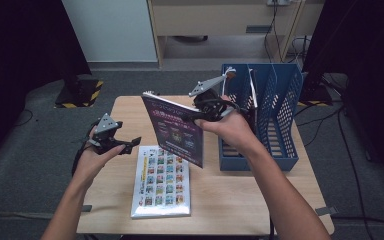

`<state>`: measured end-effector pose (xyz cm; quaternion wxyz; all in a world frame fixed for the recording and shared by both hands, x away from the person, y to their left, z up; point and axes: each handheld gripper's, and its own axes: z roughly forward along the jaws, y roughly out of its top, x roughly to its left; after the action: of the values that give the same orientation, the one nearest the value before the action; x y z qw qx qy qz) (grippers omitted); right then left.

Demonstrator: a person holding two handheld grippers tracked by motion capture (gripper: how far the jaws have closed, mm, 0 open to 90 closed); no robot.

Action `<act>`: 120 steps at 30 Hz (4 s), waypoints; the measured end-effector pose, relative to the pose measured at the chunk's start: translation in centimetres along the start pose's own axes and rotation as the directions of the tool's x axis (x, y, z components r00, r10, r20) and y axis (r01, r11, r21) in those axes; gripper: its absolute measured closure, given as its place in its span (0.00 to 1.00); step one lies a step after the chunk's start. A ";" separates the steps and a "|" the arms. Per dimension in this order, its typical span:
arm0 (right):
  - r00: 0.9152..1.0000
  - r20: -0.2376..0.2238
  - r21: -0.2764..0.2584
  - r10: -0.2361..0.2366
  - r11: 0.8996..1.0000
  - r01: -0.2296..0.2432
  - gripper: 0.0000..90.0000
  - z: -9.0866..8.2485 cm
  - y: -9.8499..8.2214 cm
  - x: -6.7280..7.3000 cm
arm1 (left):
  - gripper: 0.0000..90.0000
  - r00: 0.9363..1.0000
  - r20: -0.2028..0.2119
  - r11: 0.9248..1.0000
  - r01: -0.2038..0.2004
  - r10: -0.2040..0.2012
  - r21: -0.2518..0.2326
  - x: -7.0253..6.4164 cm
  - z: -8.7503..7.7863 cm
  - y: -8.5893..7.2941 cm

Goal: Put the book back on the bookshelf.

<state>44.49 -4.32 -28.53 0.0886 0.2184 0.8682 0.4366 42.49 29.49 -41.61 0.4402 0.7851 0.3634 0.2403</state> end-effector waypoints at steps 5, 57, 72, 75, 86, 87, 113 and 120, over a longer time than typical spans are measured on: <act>1.000 -0.030 -0.003 -0.008 1.000 0.008 0.92 -1.3 -0.6 0.0 | 0.05 0.999 -0.010 0.999 0.034 -0.034 0.013 -0.4 1.3 -2.2; 1.000 -0.007 -0.089 0.029 0.996 -0.029 0.92 -12.8 -11.4 -2.3 | 0.06 0.999 -0.052 0.989 0.009 -0.002 0.150 -1.6 3.4 -6.0; 0.998 0.026 -0.085 0.049 0.995 -0.047 0.92 -15.6 -12.9 -2.6 | 0.06 0.999 -0.050 0.986 0.004 0.004 0.166 -1.6 3.7 -6.2; 0.998 0.033 -0.087 0.054 0.995 -0.051 0.92 -16.3 -13.1 -2.5 | 0.06 0.999 -0.051 0.987 0.008 0.001 0.163 -1.6 3.7 -6.2; 0.995 0.064 -0.088 0.070 0.994 -0.065 0.92 -19.4 -13.3 -2.3 | 0.06 0.999 -0.050 0.985 0.016 -0.007 0.172 -1.5 3.9 -6.5; 0.995 0.072 -0.086 0.073 0.994 -0.067 0.92 -19.8 -13.3 -2.3 | 0.06 0.999 -0.049 0.985 0.016 -0.008 0.173 -1.5 3.9 -6.5; 0.980 0.160 -0.115 0.120 0.988 -0.103 0.92 -25.5 -12.1 -3.2 | 0.06 0.999 -0.045 0.984 0.012 -0.004 0.179 -1.7 3.9 -6.5; 0.970 0.199 -0.124 0.137 0.986 -0.114 0.92 -27.0 -11.5 -3.2 | 0.06 0.999 -0.045 0.985 0.017 -0.009 0.174 -1.6 3.9 -6.5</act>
<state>34.57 -31.24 -21.58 0.1625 0.3120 0.8130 0.4640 41.87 28.45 -49.29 0.3631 0.8127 0.3979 0.2220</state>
